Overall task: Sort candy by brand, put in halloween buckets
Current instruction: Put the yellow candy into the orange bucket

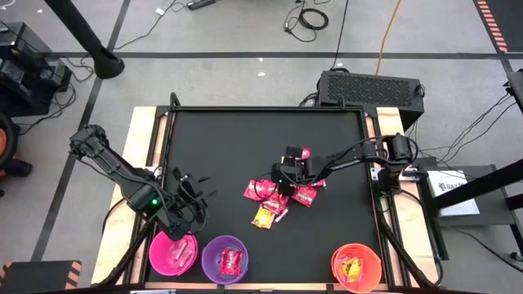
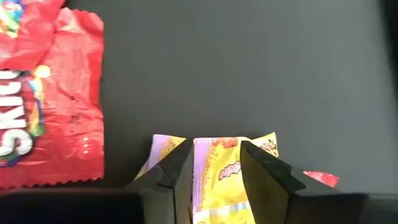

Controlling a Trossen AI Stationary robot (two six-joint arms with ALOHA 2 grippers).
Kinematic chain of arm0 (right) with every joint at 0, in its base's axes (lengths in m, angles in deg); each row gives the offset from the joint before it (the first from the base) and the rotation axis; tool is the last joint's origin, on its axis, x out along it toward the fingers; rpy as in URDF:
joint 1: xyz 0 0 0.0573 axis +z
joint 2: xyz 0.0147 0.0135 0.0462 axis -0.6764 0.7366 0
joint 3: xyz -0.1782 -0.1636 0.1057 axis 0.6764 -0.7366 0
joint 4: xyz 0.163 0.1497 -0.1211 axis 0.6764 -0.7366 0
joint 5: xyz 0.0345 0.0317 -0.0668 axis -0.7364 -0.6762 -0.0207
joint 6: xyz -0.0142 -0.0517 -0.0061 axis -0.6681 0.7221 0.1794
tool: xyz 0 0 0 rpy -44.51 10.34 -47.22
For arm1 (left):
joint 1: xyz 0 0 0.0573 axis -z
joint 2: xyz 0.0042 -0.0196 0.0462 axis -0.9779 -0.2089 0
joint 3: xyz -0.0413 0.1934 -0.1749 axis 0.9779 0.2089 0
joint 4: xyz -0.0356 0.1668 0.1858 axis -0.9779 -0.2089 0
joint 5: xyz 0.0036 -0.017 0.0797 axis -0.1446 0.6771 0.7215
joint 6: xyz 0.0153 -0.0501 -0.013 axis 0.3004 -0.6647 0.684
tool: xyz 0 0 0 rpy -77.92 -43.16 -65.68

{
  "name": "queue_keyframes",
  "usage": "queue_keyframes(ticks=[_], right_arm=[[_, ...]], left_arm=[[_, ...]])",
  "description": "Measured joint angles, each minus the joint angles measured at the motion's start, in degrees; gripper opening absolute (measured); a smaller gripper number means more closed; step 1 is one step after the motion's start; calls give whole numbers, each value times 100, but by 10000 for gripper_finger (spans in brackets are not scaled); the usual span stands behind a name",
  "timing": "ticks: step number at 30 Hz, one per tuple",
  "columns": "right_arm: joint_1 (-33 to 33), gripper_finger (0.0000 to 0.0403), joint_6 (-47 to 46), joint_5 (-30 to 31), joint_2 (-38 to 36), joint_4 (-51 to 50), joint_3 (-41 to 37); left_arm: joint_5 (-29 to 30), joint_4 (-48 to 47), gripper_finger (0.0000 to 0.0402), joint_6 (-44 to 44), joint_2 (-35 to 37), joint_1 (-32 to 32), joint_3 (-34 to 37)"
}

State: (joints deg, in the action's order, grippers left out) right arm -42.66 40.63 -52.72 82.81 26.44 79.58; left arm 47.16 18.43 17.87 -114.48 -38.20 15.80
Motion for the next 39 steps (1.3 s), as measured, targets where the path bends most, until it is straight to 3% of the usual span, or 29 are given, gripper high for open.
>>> queue_keyframes(ticks=[8, 14, 22, 28, 35, 39], right_arm=[[-67, 10, -148, -51, 0, -9, 2], [173, 1, -337, 202, -230, -514, 255], [1287, 0, -428, 2557, -1059, -2313, 1453], [2228, 0, -88, 4328, -1372, -2527, 2112], [3144, 0, 770, 5848, -1425, -2497, 2676], [3601, 0, 1185, 6083, -1427, -2239, 2796]], left_arm=[[-2, 1, 226, 0, 0, 0, 0], [-1, -1, 226, -2, 0, 1, 0], [146, -13, 226, 113, -92, -2, 2], [167, -1, 226, 136, -129, -4, 2], [178, 4, 226, 136, -129, -4, 2], [273, 4, 226, 134, -129, -4, 2]])
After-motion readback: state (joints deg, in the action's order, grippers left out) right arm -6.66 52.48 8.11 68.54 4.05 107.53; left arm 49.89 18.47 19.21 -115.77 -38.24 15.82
